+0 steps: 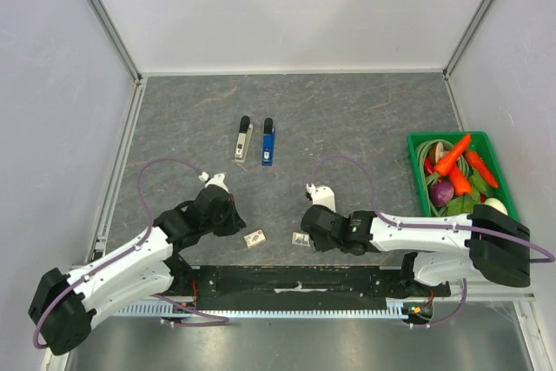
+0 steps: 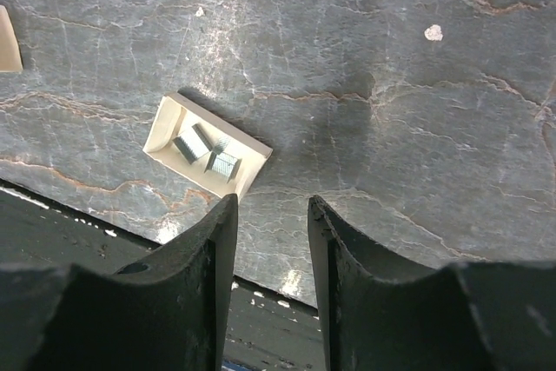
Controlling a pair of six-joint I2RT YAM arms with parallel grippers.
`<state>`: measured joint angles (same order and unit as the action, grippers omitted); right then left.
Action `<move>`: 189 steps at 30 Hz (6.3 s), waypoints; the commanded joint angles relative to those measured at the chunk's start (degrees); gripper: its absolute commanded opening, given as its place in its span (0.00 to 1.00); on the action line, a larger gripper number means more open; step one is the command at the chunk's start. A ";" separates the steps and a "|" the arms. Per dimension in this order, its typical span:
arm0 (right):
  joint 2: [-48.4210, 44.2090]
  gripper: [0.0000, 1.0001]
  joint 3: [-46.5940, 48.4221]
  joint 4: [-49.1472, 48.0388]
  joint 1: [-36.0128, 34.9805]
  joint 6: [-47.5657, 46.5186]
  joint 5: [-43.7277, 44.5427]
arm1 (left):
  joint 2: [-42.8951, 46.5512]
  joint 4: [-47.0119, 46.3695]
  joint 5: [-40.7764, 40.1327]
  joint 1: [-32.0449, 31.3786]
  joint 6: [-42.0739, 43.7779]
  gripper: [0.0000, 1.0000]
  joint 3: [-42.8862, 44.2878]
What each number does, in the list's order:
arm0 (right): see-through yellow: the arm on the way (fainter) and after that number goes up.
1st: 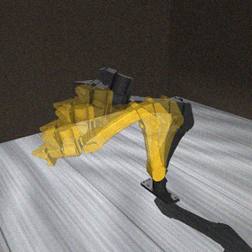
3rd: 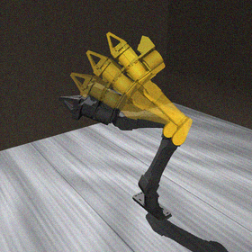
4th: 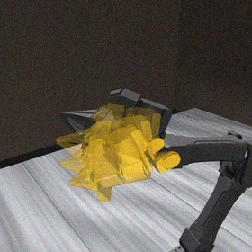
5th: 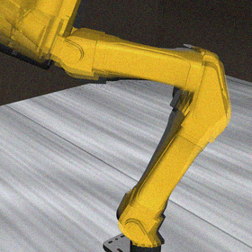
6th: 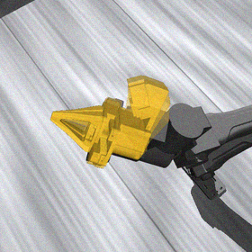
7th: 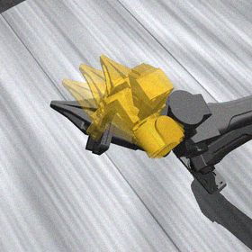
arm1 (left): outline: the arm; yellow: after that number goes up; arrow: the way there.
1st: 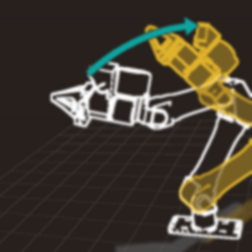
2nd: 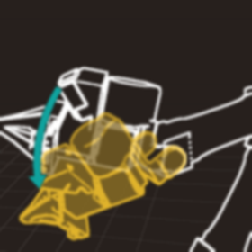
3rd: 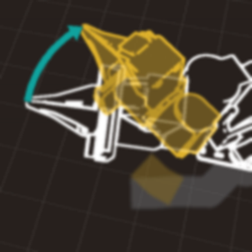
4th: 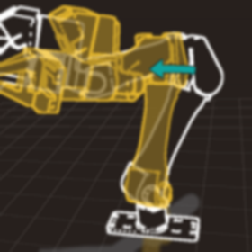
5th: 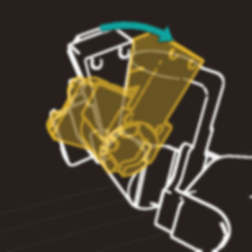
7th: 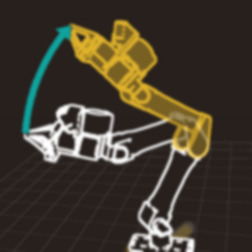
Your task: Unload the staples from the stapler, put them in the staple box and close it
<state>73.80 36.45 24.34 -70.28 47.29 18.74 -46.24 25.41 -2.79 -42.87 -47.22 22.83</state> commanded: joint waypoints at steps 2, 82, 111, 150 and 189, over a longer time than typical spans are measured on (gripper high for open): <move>-1.11 0.46 0.20 -1.49 -0.30 2.63 2.44 | 2.12 9.30 -2.31 -0.19 -6.12 0.02 2.83; 8.11 0.05 5.21 -5.00 -0.21 4.83 5.95 | -22.40 -9.41 14.30 -6.35 3.01 0.02 3.45; 15.58 0.00 14.35 -5.18 5.59 -4.92 8.86 | -23.20 -5.99 5.60 -7.14 1.00 0.02 3.63; 17.96 0.00 13.92 -5.18 3.84 -2.38 8.50 | -25.22 -5.46 0.50 -7.14 0.55 0.02 6.61; 18.75 0.00 16.64 -1.84 1.73 0.26 10.70 | -23.02 -5.37 1.47 -7.23 0.29 0.02 6.26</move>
<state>91.88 50.85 22.02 -68.16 46.96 27.40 -69.95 19.64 0.01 -50.00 -46.48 29.08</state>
